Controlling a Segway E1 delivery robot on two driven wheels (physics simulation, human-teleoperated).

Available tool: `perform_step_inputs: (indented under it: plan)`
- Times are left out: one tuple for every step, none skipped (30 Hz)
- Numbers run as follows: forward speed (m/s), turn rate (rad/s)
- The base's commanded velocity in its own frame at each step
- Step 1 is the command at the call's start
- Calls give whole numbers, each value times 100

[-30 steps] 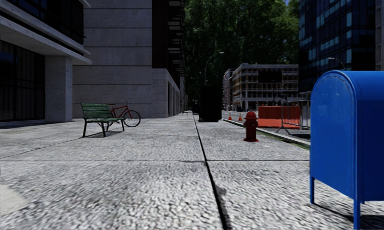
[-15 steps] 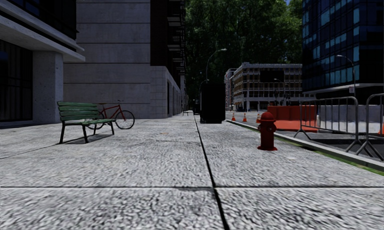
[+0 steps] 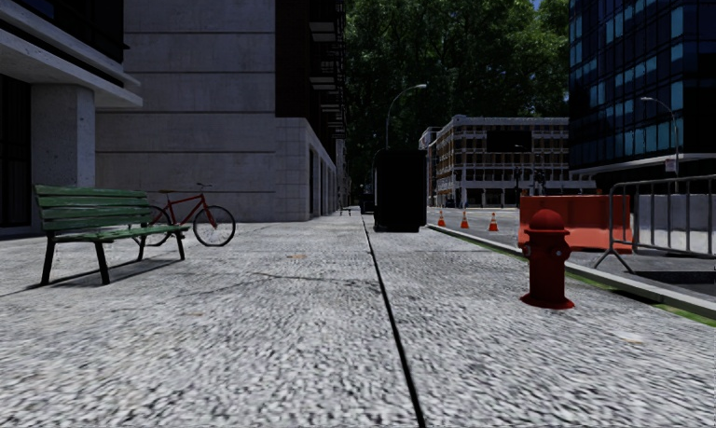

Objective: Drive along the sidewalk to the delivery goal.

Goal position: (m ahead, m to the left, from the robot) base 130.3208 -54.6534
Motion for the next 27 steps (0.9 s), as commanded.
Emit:
perform_step_inputs:
  plan:
    - [200,0]
    - [200,0]
    - [200,0]
    - [200,0]
    - [200,0]
    - [200,0]
    - [200,0]
    - [200,0]
    - [200,0]
    - [200,0]
    - [200,0]
    - [200,0]
    - [200,0]
    - [200,0]
    - [200,0]
    - [200,0]
    - [200,0]
    - [200,0]
    - [200,0]
    - [200,0]
    - [200,0]
    - [200,0]
    - [200,0]
    - [200,0]
    - [200,0]
    - [200,0]
    - [200,0]
